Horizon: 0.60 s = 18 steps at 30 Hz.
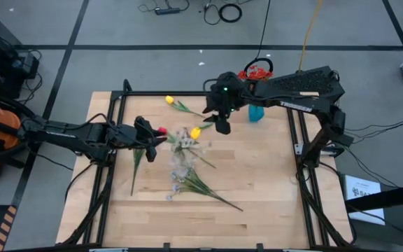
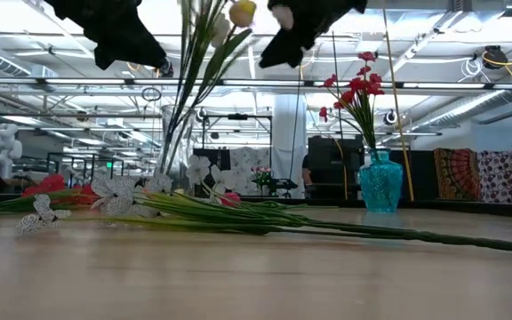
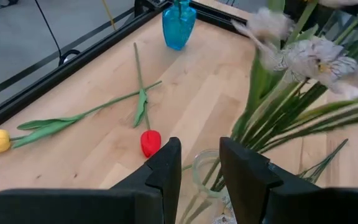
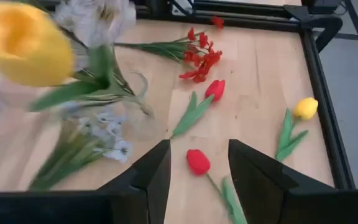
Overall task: Sort flowers into vase by color
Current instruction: Put the orange flowers into the blue flower vase
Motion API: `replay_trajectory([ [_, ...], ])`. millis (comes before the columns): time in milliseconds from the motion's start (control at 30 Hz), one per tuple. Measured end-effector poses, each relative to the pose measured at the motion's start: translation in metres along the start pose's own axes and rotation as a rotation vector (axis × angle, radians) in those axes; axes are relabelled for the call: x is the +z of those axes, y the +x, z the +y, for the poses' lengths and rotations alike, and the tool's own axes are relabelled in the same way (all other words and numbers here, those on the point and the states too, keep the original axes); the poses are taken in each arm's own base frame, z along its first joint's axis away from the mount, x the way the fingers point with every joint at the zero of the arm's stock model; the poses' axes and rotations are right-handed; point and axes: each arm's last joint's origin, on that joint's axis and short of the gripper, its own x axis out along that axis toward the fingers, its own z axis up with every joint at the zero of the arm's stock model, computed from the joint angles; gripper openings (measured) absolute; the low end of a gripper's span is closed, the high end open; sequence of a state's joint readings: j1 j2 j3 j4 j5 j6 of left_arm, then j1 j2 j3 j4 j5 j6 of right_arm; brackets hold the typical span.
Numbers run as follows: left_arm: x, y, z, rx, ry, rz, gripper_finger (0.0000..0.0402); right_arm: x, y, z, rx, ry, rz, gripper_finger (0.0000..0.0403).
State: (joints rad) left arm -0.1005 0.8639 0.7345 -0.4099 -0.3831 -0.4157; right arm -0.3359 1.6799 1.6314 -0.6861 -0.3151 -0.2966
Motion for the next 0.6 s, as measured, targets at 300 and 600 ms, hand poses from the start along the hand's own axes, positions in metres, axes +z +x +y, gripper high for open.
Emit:
replay_trajectory([
  [300,-0.006,-0.002,0.008,0.169,-0.173,-0.005,0.0116,-0.023,-0.025,0.01,-0.084,0.25,0.27,0.0153],
  [600,-0.036,-0.01,0.024,0.391,-0.601,0.231,0.0116,-0.066,-0.008,0.017,-0.075,0.466,0.51,0.0153],
])
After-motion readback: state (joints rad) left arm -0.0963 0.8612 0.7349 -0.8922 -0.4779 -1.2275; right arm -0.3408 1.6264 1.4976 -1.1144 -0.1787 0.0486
